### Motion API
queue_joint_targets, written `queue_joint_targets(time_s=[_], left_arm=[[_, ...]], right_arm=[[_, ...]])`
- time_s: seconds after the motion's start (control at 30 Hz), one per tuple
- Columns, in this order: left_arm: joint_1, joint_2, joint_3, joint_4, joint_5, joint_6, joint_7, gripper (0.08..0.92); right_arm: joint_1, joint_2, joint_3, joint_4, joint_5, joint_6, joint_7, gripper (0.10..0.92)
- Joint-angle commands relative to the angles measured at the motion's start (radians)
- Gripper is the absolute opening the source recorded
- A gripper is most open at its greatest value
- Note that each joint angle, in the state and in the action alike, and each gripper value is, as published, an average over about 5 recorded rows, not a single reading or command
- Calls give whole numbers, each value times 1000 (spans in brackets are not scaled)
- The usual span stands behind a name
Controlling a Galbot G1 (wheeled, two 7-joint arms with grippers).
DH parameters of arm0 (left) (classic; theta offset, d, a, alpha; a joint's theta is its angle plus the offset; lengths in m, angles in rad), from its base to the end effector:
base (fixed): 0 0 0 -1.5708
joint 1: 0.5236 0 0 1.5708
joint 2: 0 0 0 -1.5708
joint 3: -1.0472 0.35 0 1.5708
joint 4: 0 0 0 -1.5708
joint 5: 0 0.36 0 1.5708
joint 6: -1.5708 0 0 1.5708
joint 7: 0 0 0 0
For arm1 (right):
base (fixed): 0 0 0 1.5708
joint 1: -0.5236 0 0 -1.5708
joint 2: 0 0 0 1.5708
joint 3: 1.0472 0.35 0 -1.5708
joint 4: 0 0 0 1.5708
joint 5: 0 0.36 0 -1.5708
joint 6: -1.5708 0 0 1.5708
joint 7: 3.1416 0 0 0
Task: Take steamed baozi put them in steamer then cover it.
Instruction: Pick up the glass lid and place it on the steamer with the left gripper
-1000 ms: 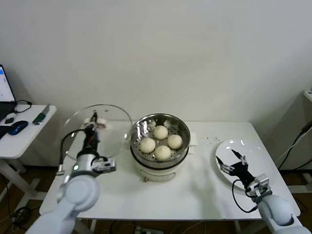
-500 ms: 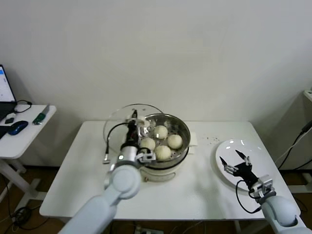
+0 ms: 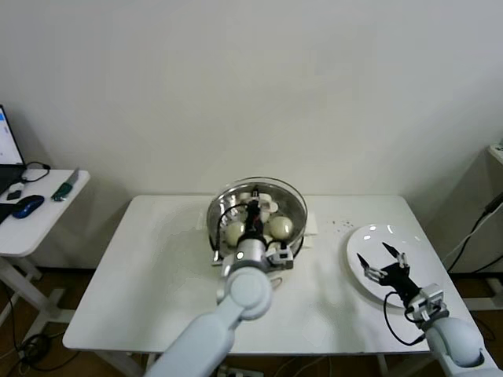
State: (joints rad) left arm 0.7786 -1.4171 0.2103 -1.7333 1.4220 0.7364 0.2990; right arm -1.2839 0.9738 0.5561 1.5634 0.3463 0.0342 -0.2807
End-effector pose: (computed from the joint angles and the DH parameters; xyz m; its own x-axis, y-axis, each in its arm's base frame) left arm 0.3405 -0.1905 -0.2431 -0.9995 0.0293 0.0096 0.0113 0.0593 0.9982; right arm 0.2829 -0.2079 -0.3615 -0.9359 -0.2466 0.2516 -0.2968 0.9366 -0.1862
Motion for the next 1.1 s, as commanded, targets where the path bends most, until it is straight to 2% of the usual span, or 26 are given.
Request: queue_joint_targets(time_s=[0.03, 0.77, 1.1], left_arm=[[-21, -84, 8, 112, 30, 49, -6, 150], [-29, -46, -4, 158, 16, 49, -39, 150], [-25, -53, -7, 167, 2, 49, -59, 150]], right_arm=[[-3, 3, 7, -7, -7, 9, -10, 823], [5, 7, 4, -22, -21, 22, -21, 823], [7, 11, 0, -23, -28, 25, -26, 823]])
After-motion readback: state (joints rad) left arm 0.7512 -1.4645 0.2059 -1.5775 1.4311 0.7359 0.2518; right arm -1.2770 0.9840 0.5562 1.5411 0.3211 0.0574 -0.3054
